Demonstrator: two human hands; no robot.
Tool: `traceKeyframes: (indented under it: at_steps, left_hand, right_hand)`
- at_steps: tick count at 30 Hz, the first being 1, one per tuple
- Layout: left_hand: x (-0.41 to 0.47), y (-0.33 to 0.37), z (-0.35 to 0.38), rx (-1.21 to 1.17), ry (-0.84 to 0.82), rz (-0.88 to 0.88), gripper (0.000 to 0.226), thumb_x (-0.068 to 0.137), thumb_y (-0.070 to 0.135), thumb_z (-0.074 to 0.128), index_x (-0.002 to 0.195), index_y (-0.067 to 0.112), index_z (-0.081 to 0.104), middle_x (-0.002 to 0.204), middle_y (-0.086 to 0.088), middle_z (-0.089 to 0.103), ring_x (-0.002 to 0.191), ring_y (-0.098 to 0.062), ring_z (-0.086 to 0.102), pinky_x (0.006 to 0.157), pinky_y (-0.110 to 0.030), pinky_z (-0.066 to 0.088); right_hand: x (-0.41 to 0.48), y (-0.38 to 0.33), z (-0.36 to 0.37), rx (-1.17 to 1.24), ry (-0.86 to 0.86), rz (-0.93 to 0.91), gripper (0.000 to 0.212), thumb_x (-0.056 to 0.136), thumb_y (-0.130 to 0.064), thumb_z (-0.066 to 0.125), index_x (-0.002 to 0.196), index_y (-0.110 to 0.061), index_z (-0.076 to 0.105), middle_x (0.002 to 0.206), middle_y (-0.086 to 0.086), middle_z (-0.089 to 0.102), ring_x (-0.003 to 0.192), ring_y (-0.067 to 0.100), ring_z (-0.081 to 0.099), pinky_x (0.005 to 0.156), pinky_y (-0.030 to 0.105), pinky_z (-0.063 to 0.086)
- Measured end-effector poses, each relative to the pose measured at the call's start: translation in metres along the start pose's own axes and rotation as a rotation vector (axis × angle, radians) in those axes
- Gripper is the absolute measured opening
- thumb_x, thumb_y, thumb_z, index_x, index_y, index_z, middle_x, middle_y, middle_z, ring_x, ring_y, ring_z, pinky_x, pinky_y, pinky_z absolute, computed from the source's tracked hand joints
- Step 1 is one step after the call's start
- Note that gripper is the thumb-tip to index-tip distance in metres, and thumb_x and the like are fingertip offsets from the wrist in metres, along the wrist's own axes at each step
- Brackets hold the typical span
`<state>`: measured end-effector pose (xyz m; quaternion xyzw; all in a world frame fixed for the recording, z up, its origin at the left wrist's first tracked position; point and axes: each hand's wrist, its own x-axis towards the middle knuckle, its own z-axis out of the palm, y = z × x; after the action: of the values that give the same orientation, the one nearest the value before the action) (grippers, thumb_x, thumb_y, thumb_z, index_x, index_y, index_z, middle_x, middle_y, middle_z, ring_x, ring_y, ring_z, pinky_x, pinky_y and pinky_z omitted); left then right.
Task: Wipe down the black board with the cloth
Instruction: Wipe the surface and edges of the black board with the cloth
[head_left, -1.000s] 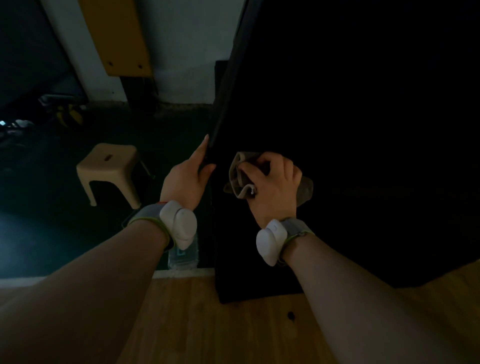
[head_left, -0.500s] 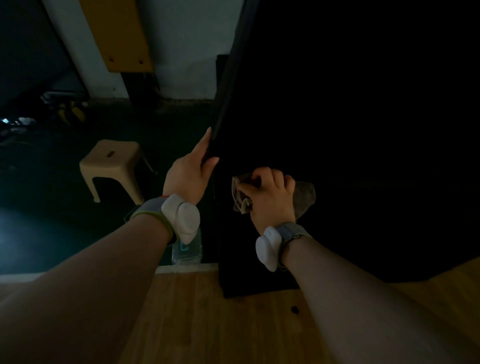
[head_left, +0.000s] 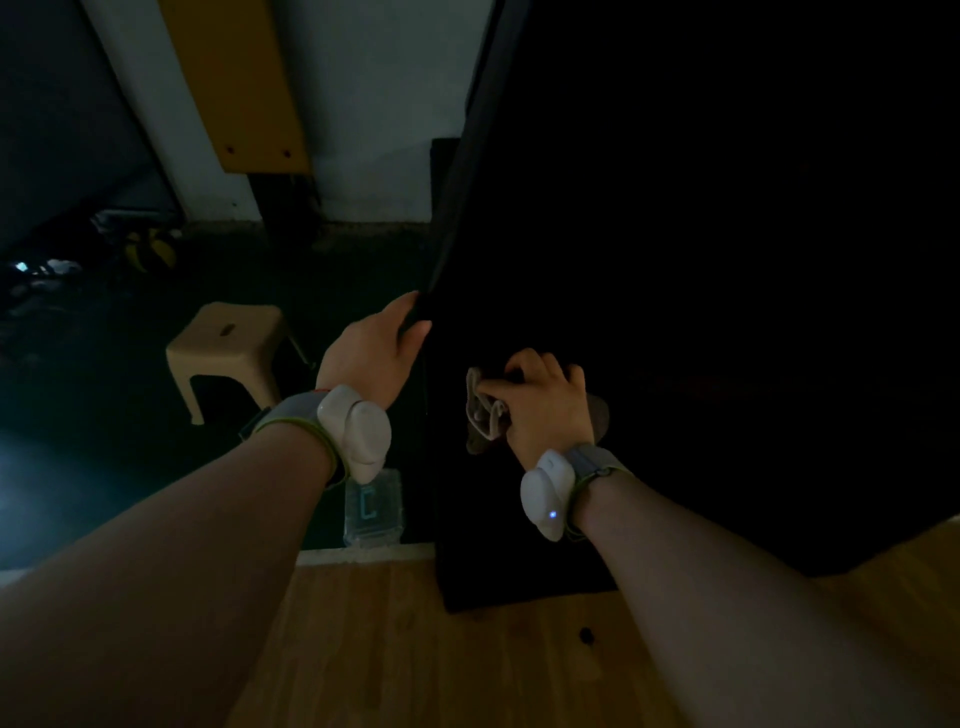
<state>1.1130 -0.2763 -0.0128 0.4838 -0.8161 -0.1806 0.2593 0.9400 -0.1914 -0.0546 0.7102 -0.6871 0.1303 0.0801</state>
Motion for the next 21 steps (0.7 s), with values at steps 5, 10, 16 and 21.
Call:
traceKeyframes:
  at_steps: [5, 10, 16, 21]
  left_hand:
    - [0.010, 0.021, -0.020, 0.015, 0.021, 0.002, 0.054, 0.098, 0.037, 0.039, 0.148, 0.020, 0.025, 0.144, -0.012, 0.040, 0.125, -0.033, 0.045, 0.097, -0.042, 0.043]
    - [0.023, 0.054, -0.045, 0.011, 0.105, 0.021, 0.053, 0.099, 0.032, 0.041, 0.148, 0.016, 0.028, 0.147, -0.011, 0.036, 0.129, -0.032, 0.041, 0.099, -0.041, 0.039]
    - [0.041, 0.101, -0.085, 0.003, 0.175, 0.095, 0.050, 0.099, 0.028, 0.040, 0.146, 0.015, 0.031, 0.141, -0.015, 0.044, 0.126, -0.034, 0.044, 0.098, -0.043, 0.041]
    - [0.057, 0.139, -0.119, -0.009, 0.191, 0.144, 0.052, 0.100, 0.029, 0.039, 0.148, 0.018, 0.024, 0.137, -0.014, 0.050, 0.120, -0.034, 0.051, 0.096, -0.044, 0.042]
  right_hand:
    - [0.015, 0.007, -0.043, 0.000, 0.187, 0.025, 0.042, 0.097, -0.023, 0.049, 0.136, -0.036, 0.046, 0.141, 0.005, 0.038, 0.129, 0.030, 0.032, 0.105, 0.042, 0.017]
    - [0.029, 0.006, -0.108, 0.127, 0.465, 0.035, 0.038, 0.074, -0.012, 0.076, 0.111, -0.019, 0.070, 0.109, 0.019, 0.060, 0.100, 0.042, 0.056, 0.085, 0.048, 0.040]
    - [0.051, 0.022, -0.189, 0.133, 0.581, 0.037, 0.040, 0.077, -0.016, 0.074, 0.116, -0.019, 0.067, 0.114, 0.019, 0.056, 0.103, 0.040, 0.051, 0.086, 0.044, 0.033]
    - [0.060, 0.037, -0.248, 0.168, 0.679, 0.069, 0.042, 0.077, -0.014, 0.073, 0.119, -0.019, 0.066, 0.115, 0.019, 0.053, 0.104, 0.038, 0.049, 0.086, 0.044, 0.033]
